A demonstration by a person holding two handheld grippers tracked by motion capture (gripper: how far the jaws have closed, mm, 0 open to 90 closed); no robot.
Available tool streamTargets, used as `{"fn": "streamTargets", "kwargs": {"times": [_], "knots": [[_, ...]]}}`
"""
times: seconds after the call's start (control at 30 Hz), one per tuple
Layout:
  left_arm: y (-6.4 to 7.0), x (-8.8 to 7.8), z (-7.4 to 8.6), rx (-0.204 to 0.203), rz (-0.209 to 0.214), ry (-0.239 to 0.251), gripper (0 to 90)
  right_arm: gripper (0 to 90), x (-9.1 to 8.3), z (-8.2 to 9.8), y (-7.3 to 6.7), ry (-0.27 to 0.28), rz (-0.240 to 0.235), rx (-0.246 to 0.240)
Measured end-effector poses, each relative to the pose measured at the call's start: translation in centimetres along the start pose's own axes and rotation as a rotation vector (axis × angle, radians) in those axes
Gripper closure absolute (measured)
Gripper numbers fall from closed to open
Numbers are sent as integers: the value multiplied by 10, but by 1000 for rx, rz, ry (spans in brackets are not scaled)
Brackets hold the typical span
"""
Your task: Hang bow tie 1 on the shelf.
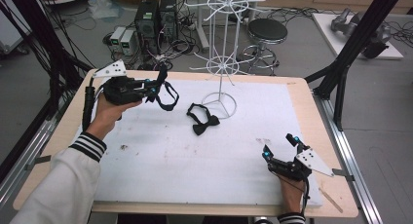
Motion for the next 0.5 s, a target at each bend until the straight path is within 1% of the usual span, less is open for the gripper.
{"fn": "streamTargets", "kwargs": {"times": [0.03,0.17,0.3,0.5], "knots": [[0,0,-1,-1,1,2,744,62,0,0,0,4,2,-5],[3,2,-4,4,6,8,744,62,0,0,0,1,0,-1],[6,5,-8,2,13,29,744,62,0,0,0,1,0,0],[11,10,-12,3,30,30,744,62,0,0,0,3,1,0]]}}
Point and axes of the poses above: each handheld gripper's, and its own axes: x roughly forward along the jaws, z roughly out of its underside, y roughly to its right, the point moved 3 cm from there along x, roughly forward along the jaws, and after that the axes turned 5 degrees about -x, right-handed, at the moved point
